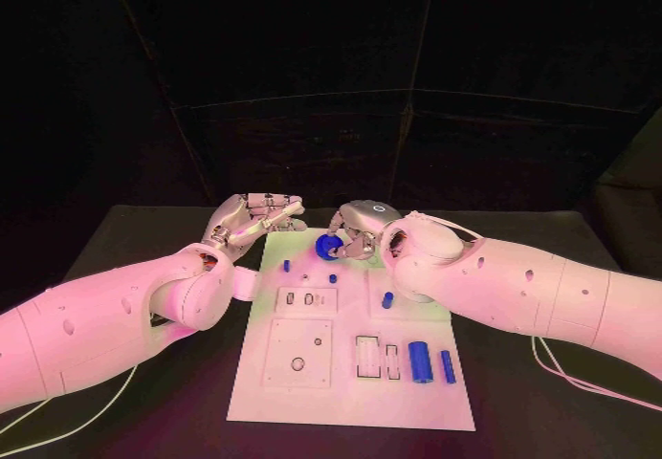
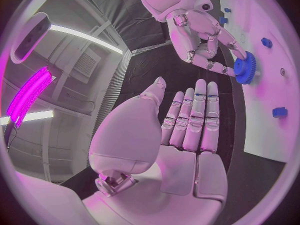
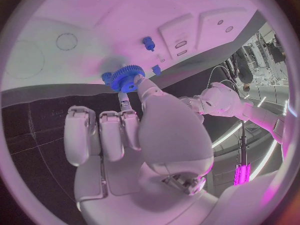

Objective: Assemble the parts on the task board

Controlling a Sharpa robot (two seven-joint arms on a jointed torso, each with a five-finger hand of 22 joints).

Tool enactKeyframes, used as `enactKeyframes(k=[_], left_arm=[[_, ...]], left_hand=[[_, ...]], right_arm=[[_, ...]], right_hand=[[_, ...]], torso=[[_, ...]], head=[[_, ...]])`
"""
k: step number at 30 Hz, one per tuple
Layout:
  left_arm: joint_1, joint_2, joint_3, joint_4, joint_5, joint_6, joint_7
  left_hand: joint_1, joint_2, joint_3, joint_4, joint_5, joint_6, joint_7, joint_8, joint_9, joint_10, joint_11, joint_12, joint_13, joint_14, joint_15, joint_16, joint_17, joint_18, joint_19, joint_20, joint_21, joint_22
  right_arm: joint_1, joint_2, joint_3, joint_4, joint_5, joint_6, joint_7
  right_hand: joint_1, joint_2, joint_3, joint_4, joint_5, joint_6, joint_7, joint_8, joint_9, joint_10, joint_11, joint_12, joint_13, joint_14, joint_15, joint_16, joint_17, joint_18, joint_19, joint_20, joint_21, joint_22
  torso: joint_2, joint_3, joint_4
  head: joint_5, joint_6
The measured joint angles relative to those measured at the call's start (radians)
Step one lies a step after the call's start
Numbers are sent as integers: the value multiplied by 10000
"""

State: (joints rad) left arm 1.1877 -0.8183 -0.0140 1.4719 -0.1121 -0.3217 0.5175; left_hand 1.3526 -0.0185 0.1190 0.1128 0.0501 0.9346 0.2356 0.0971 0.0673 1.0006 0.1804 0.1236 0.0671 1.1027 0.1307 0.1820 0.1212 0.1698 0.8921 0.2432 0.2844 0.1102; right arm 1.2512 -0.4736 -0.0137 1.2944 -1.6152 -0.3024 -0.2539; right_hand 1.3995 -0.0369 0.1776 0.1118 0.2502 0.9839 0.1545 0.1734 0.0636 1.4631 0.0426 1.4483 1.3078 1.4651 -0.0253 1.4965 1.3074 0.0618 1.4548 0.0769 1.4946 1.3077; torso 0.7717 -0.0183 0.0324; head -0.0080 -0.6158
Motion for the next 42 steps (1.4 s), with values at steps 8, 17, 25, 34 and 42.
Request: enactKeyframes(k=[8,17,25,34,42], left_arm=[[0,0,0,1,0,0,-1],[2,10,0,1,0,-1,-2],[2,9,0,-2,0,-1,-5],[3,4,1,-2,0,0,-12],[3,1,1,-1,0,0,-20]], left_hand=[[0,0,0,0,0,0,0,0,0,0,0,0,0,0,0,0,0,0,0,0,0,1],[0,0,40,-40,0,-1,0,0,0,0,0,0,0,0,0,0,-1,0,0,0,0,-15],[0,0,40,-40,0,-1,0,0,0,0,0,0,0,0,0,0,-2,0,0,0,0,-14],[0,0,40,-40,0,-1,0,0,0,0,0,0,0,0,0,0,6,0,0,0,0,-13],[0,0,22,-58,0,-1,-1,-40,0,0,0,0,0,0,0,0,5,1,0,0,0,-13]], right_arm=[[-82,379,-20,-401,-259,180,-45],[-124,652,-26,-718,-527,225,-177],[-132,741,-30,-839,-648,279,-307],[-132,747,-30,-887,-692,422,-363],[-125,733,-25,-912,-553,737,-363]], right_hand=[[-57,-57,72,-15,-64,35,-3,-54,0,0,1,0,0,0,1,0,0,0,0,0,0,0],[-66,-67,149,-89,-84,61,-4,-93,1,0,1,0,0,0,1,0,0,0,-1,0,0,-1],[-234,-236,330,-137,-154,182,-43,-316,7,4,4,-61,0,1,1,-1,-1,1,35,36,0,-2],[-1244,-575,32,180,-405,-507,38,-819,28,34,220,-275,1,18,129,-1,7,1,53,197,0,-2],[-2966,-426,-1041,1647,249,-507,37,-875,49,-1,256,-275,1,17,201,42,6,1,17,235,0,-2]], torso=[[1,7,-8],[1,12,-18],[-4,12,-30],[-4,14,-32],[-7,17,-35]], head=[[63,-30],[89,-44],[105,-51],[107,-58],[105,-51]])
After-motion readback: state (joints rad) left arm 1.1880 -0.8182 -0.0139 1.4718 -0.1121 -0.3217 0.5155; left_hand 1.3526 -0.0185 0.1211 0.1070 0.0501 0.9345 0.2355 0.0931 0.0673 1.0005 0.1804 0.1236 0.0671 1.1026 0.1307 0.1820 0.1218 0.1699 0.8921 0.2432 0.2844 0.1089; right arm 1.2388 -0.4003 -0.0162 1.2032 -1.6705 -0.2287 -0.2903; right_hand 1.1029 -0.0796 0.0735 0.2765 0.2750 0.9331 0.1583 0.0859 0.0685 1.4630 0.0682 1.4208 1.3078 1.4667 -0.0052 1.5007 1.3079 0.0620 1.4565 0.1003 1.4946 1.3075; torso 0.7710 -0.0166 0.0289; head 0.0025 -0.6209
